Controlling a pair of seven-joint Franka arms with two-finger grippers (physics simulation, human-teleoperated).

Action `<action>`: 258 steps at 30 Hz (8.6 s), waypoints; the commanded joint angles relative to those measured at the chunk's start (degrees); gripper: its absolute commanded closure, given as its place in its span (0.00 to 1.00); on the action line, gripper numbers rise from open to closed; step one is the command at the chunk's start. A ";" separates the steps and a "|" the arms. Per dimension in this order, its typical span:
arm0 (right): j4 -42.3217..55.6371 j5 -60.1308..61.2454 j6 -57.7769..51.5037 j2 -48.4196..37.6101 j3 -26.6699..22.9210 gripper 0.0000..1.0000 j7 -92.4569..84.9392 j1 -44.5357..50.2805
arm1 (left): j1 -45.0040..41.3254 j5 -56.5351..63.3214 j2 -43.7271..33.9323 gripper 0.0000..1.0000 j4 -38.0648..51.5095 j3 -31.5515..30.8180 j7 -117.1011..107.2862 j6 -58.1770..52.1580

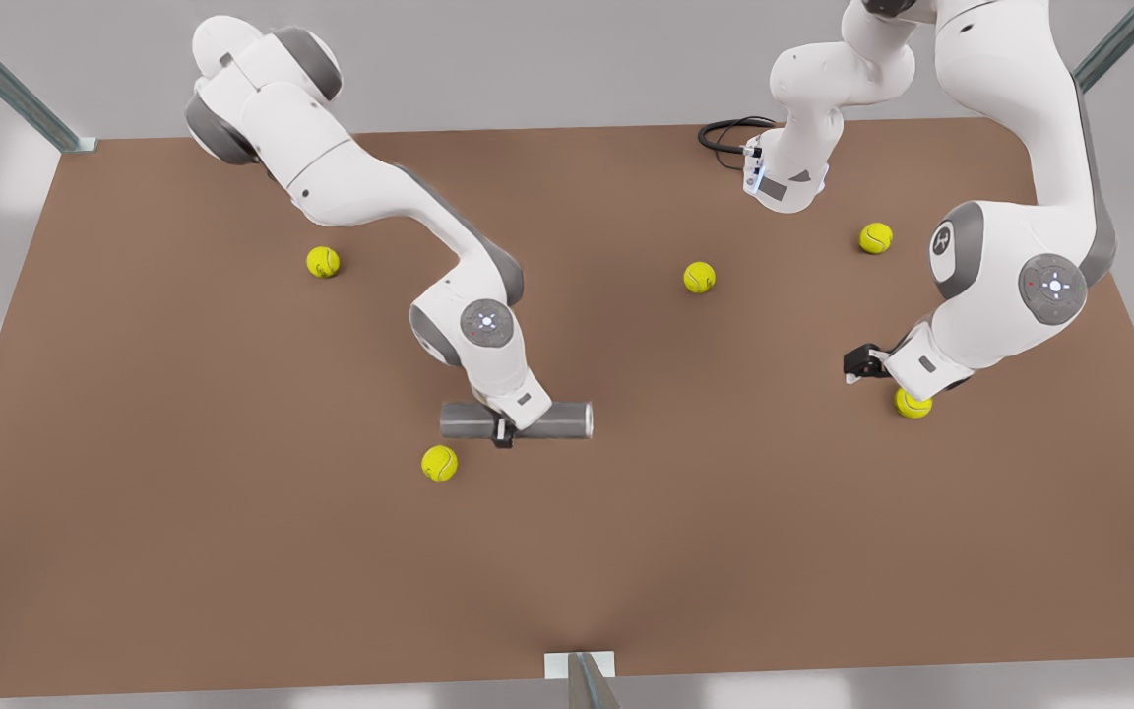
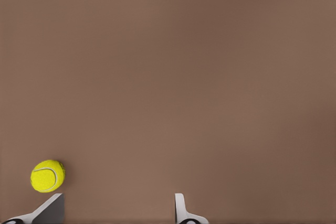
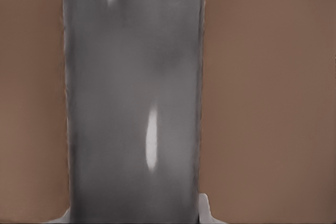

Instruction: Put the tennis tube upright

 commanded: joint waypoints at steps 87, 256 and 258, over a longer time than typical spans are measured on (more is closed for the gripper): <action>-5.25 21.11 -29.90 -30.97 -16.61 0.00 40.28 -23.99 | -7.39 -82.00 29.62 0.00 -9.05 -15.89 28.30 33.82; -2.53 20.85 -25.51 -29.04 -13.27 0.00 40.46 -22.76 | -6.42 -36.03 10.98 0.79 -5.45 -8.68 -14.68 23.28; -2.62 20.06 -25.51 -28.87 -13.45 0.00 40.46 -23.02 | -6.42 -33.66 10.28 0.79 -5.45 -8.68 -16.26 23.10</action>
